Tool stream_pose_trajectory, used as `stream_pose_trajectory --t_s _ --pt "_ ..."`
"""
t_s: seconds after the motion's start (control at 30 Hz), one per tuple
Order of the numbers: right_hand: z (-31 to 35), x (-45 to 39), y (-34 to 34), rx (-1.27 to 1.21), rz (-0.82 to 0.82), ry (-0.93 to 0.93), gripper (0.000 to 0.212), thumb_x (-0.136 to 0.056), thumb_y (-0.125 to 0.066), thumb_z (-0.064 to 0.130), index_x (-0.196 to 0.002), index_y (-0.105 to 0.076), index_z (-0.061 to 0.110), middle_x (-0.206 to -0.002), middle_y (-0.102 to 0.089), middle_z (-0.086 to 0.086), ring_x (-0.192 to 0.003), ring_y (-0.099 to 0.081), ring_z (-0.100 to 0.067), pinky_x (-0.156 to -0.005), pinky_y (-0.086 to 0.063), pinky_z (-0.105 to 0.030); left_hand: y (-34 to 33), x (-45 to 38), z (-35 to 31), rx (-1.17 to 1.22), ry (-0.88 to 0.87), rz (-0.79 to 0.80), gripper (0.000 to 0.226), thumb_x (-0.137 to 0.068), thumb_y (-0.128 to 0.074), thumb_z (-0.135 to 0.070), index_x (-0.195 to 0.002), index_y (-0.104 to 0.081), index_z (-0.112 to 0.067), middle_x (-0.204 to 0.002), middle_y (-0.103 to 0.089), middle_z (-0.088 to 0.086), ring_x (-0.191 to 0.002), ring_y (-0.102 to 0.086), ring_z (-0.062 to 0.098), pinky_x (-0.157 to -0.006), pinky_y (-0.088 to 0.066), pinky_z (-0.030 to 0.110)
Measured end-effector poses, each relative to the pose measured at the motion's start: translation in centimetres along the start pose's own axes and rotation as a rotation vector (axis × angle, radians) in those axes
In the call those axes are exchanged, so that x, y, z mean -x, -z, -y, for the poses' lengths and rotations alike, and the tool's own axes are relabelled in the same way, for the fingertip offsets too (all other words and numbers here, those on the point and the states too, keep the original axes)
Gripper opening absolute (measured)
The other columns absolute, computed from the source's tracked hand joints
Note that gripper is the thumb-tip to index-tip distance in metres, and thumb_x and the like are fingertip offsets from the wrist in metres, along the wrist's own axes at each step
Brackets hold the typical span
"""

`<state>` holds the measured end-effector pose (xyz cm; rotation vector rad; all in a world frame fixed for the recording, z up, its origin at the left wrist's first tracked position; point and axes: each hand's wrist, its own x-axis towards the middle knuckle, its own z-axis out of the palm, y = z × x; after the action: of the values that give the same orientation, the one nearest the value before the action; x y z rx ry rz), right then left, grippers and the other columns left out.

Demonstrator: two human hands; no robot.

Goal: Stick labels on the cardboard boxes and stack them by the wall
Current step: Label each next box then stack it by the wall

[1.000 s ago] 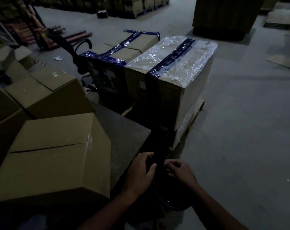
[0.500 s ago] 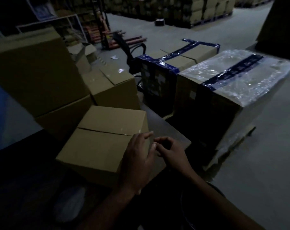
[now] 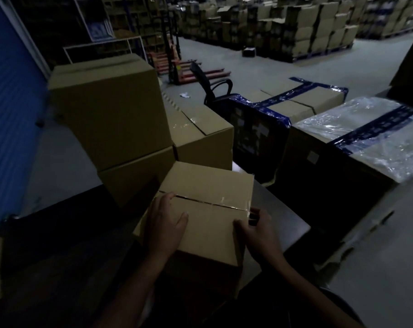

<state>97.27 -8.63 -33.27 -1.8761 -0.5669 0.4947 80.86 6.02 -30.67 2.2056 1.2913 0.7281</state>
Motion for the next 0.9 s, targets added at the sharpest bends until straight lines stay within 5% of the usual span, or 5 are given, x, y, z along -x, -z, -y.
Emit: stream_pose_trajectory --t_s 0.23,0.37,0.67,0.8,0.9 --pt "0.8 -0.2 -0.6 -0.044 -0.017 -0.032 0.039 -0.086 -0.067 0.033 -0.119 -0.051 0.020 -0.110 -0.061 0.005 -0.092 -0.059 -0.002 -0.064 -0.047 -0.018 2.0 -3.1 2.7 -0.001 0.156 0.128 0.091 -0.079 -0.076 -0.051 -0.150 -0.032 -0.015 -0.147 -0.045 0.010 -0.131 -0.046 0.030 -0.103 -0.039 0.039" --pt "0.3 1.0 -1.3 0.016 -0.076 -0.062 0.024 -0.090 -0.060 0.039 -0.100 -0.052 0.019 -0.100 -0.064 0.000 -0.083 -0.060 -0.008 -0.064 -0.050 -0.028 2.3 -3.2 3.6 0.032 0.218 0.174 0.105 -0.072 -0.079 -0.058 -0.154 -0.028 -0.015 -0.149 -0.045 0.011 -0.134 -0.044 0.030 -0.107 -0.039 0.040" --pt "3.9 0.0 1.8 0.131 -0.147 0.035 0.040 -0.091 -0.062 0.028 -0.126 -0.055 0.011 -0.112 -0.062 -0.006 -0.090 -0.055 -0.016 -0.069 -0.041 -0.025 2.5 -1.9 0.6 0.198 0.136 0.138 0.100 -0.069 -0.080 -0.060 -0.151 -0.034 -0.026 -0.140 -0.048 0.006 -0.126 -0.048 0.024 -0.102 -0.045 0.044" --pt "6.6 -1.9 5.0 0.093 -0.210 0.106 0.046 -0.087 -0.067 0.024 -0.130 -0.054 0.012 -0.114 -0.058 -0.001 -0.100 -0.054 -0.016 -0.083 -0.040 -0.027 3.7 -2.6 -2.2 0.333 -0.002 0.083 0.092 -0.075 -0.078 -0.050 -0.152 -0.032 -0.029 -0.143 -0.044 0.003 -0.126 -0.044 0.019 -0.098 -0.042 0.033" --pt "8.7 -3.4 7.3 0.012 -0.317 0.179 0.043 -0.083 -0.071 0.018 -0.122 -0.055 0.009 -0.111 -0.059 -0.005 -0.097 -0.056 -0.017 -0.073 -0.043 -0.022 4.8 -3.3 -4.5 0.467 -0.123 0.128 0.096 -0.076 -0.075 -0.051 -0.155 -0.022 -0.036 -0.140 -0.031 -0.009 -0.124 -0.034 0.004 -0.087 -0.033 0.008"
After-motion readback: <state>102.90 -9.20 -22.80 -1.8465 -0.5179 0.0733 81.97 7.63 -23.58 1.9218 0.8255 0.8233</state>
